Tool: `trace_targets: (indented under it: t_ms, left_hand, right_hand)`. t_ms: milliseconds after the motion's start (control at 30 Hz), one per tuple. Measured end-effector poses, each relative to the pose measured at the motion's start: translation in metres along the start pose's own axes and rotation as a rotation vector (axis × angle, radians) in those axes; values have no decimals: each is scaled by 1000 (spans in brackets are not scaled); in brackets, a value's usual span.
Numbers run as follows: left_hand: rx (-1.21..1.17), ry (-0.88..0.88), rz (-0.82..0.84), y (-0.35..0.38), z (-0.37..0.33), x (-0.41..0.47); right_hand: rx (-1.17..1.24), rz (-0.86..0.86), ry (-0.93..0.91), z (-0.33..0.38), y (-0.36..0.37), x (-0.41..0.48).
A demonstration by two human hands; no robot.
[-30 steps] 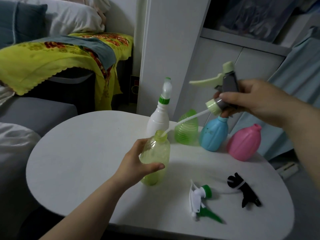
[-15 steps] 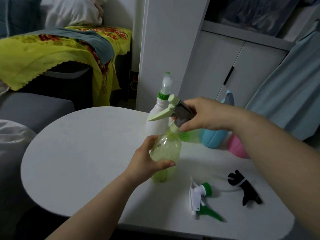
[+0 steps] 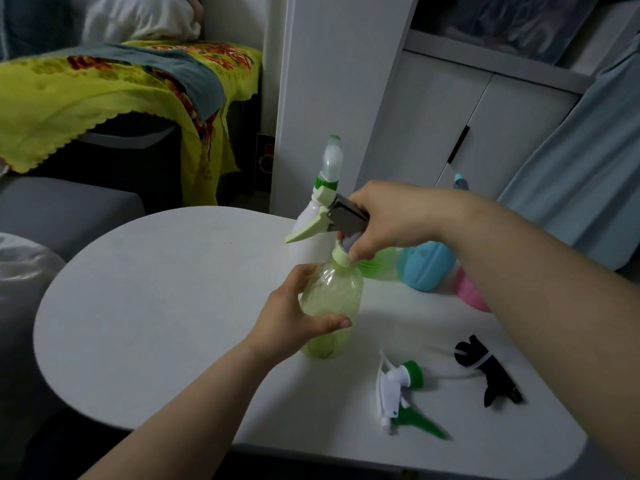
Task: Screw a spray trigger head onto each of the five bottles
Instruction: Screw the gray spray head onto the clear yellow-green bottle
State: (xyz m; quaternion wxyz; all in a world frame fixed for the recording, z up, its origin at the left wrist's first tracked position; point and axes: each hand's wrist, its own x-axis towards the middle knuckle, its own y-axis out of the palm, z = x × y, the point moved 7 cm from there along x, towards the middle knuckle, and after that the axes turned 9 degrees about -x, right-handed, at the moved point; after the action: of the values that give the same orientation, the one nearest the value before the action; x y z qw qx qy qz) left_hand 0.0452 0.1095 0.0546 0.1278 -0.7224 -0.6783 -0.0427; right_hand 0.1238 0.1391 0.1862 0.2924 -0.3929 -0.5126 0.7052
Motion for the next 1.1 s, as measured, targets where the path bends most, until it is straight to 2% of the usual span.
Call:
trace_targets:
  t_ms: [267, 467, 767, 900, 1000, 1100]
  left_hand:
    - [6, -5, -4, 2, 0, 1]
    - [27, -9, -21, 2, 0, 2]
    - [108, -31, -77, 6, -1, -2]
    - [189, -28, -130, 12, -7, -7]
    - [135, -59, -40, 11, -7, -4]
    - [-34, -92, 188, 8, -11, 3]
  right_hand:
    - [-28, 11, 34, -1, -3, 3]
    - [-144, -58, 10, 2, 1, 1]
    - [80, -89, 50, -7, 5, -6]
    - [70, -133, 78, -8, 6, -7]
    - [57, -131, 76, -8, 6, -7]
    - [89, -98, 54, -9, 5, -8]
